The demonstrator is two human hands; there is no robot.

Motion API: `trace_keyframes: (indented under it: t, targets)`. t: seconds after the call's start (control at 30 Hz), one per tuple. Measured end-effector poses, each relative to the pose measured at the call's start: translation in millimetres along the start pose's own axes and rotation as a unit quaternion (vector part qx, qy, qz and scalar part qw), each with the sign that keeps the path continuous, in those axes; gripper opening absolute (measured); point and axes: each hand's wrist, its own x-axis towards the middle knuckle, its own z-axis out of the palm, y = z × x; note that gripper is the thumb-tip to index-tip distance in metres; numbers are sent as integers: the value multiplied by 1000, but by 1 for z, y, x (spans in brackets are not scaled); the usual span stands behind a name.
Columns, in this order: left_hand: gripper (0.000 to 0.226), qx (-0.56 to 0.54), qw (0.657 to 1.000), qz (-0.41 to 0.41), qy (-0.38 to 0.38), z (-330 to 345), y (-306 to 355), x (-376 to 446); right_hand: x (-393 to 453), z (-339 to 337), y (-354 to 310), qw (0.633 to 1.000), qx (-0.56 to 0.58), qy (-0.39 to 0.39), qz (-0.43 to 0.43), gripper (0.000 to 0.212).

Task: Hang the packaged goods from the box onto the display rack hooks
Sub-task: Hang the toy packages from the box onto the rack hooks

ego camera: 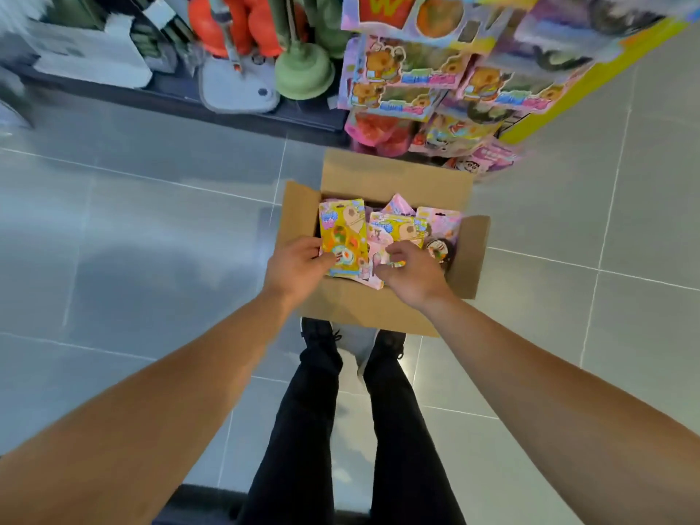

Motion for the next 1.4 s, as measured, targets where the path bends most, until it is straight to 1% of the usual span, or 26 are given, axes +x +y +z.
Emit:
trace_keyframes:
  t: [0.07, 0.2, 0.3, 0.33, 0.4, 0.43, 0.47, 0.57, 0.6, 0.7, 0.77, 0.87, 1.03, 1.13, 1.2, 1.27, 1.33, 1.4]
  targets:
    - [34, -12, 1000, -18, 4, 11, -21, 26, 27, 19, 15, 1000, -19, -13, 2, 44]
    - [41, -40, 998, -41, -4, 34, -61, 83, 82, 50, 45, 998, -44, -30, 21, 48]
    - [44, -34, 998, -60, -8, 54, -93, 128, 123, 74, 70, 998, -45, -29, 44, 49]
    - [40, -35, 997, -63, -7, 59, -99, 136, 131, 78, 75, 998, -43, -27, 48, 49]
    - [19, -55, 996, -65, -12, 72, -116, 164, 159, 93, 86, 998, -33, -23, 53, 52]
    - [13, -69, 995, -65, -18, 79, -123, 176, 170, 98, 89, 998, -28, -19, 54, 55]
    - [17, -83, 994, -66, -30, 85, -128, 187, 180, 103, 92, 998, -23, -14, 52, 57]
    - [64, -118, 988, -86, -58, 104, -145, 224, 210, 117, 99, 999, -16, 24, 21, 56]
    - [72, -120, 987, -91, -62, 109, -148, 234, 216, 122, 99, 999, -13, 39, 7, 54]
    - [81, -113, 985, -108, -69, 125, -158, 264, 236, 137, 108, 996, -29, 79, -29, 53]
    - [77, -138, 982, -104, -75, 133, -162, 276, 244, 144, 114, 994, -45, 92, -34, 53]
    - [60, -185, 976, -98, -61, 138, -165, 281, 249, 150, 118, 993, -52, 96, -33, 56]
    - [38, -253, 957, -99, -98, 131, -168, 275, 243, 149, 114, 996, -8, 93, -6, 59]
    - [17, -273, 952, -95, -100, 123, -160, 270, 241, 147, 111, 993, 23, 120, 6, 56]
    - [15, -271, 953, -79, -109, 122, -156, 267, 243, 144, 108, 987, 24, 156, 3, 47]
    - [13, -285, 949, -74, -114, 122, -155, 259, 239, 139, 107, 985, 14, 171, -3, 45]
    - [17, -303, 943, -87, -108, 123, -155, 254, 234, 133, 107, 986, -8, 167, -8, 50]
    - [14, -285, 947, -88, -117, 122, -152, 247, 229, 127, 110, 989, 2, 147, -6, 49]
